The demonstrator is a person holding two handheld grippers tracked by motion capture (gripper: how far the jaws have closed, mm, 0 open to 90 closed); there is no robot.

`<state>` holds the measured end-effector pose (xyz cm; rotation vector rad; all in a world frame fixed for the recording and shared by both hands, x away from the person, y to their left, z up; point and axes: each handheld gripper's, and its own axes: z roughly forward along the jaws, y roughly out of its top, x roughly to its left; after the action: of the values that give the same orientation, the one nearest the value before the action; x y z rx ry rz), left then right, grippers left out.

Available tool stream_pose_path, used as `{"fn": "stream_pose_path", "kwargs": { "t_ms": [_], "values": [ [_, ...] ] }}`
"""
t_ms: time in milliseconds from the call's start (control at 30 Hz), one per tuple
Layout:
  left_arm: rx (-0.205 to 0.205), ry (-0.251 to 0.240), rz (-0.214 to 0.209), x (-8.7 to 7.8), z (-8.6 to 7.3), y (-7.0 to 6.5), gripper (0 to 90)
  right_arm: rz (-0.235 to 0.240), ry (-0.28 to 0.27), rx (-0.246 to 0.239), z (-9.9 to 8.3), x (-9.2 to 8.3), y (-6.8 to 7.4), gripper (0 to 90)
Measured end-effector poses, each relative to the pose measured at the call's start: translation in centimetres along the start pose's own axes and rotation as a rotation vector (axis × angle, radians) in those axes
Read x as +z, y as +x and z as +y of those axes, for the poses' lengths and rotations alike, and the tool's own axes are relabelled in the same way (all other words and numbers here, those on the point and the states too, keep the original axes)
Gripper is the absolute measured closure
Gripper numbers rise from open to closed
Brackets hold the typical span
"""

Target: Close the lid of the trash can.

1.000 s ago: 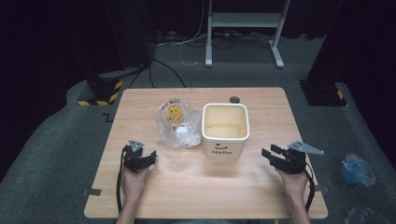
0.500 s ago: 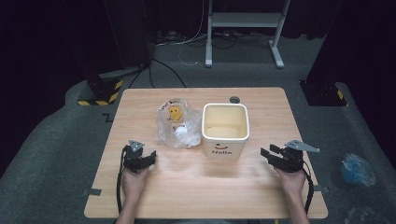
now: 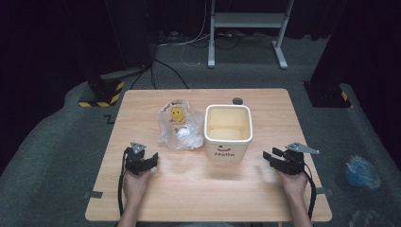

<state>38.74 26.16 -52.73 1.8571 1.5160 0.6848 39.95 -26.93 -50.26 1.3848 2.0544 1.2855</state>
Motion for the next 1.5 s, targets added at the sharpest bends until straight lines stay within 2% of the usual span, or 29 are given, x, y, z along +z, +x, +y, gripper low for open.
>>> {"fn": "stream_pose_path", "kwargs": {
  "t_ms": [367, 833, 1500],
  "values": [
    [0.0, 0.0, 0.0, 0.0, 0.0, 0.0, 32.6, -0.022, 0.018, -0.008, -0.1, 0.6, -0.2, 47.1],
    [0.0, 0.0, 0.001, 0.0, 0.0, 0.0, 32.5, -0.099, 0.06, -0.038, -0.3, 1.5, -0.5, 46.6],
    [0.0, 0.0, 0.0, 0.0, 0.0, 0.0, 32.5, -0.171, 0.083, -0.074, -0.5, 2.5, -0.6, 45.8]
  ]
}}
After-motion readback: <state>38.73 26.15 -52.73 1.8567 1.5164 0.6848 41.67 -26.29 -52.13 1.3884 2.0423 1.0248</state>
